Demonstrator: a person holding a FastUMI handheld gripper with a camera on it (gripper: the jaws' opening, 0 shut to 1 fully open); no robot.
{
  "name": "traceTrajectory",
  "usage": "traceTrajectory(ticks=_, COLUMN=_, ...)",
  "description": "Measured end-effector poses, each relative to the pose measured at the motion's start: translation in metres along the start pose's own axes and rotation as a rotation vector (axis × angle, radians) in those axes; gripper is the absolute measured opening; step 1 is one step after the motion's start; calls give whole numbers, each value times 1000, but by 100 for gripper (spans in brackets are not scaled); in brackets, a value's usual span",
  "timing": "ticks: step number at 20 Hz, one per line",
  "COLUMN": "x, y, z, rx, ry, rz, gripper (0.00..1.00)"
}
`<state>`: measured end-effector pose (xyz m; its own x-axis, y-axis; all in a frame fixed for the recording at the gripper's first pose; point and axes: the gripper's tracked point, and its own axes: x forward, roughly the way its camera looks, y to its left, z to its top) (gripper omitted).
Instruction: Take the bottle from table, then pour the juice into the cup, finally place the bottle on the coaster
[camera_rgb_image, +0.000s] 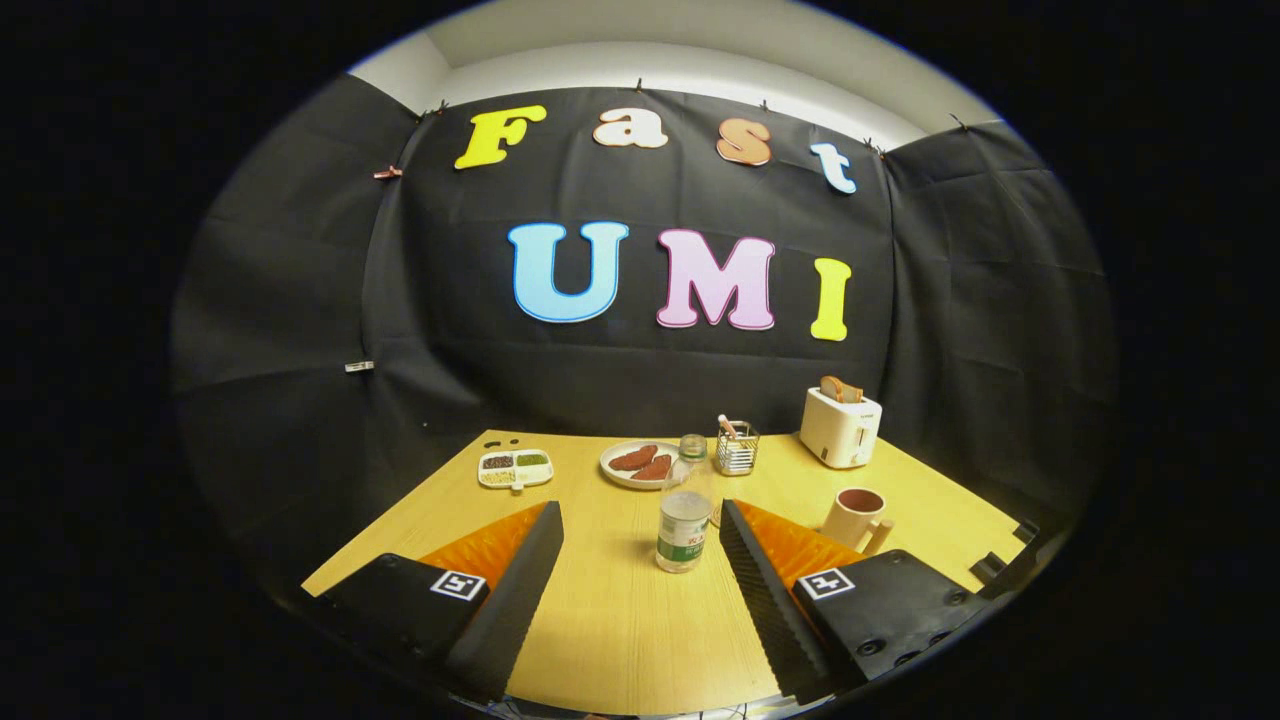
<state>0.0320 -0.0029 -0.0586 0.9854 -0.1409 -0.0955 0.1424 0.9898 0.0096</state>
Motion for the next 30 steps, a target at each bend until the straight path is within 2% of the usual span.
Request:
traceTrajectory(ticks=8, x=33, y=-17, z=-11, rx=5, ry=7, rz=-51, gripper=97)
traceTrajectory(ticks=15, x=84, y=-40, z=-54, rx=63, ry=61, rz=-136, gripper=97)
traceTrajectory(ticks=24, x=149, y=-43, z=-78, rx=65, ry=71, rz=-173, gripper=97)
traceTrajectory(ticks=30, x=175, y=-52, z=-87, rx=78, ry=75, rz=-208, gripper=97)
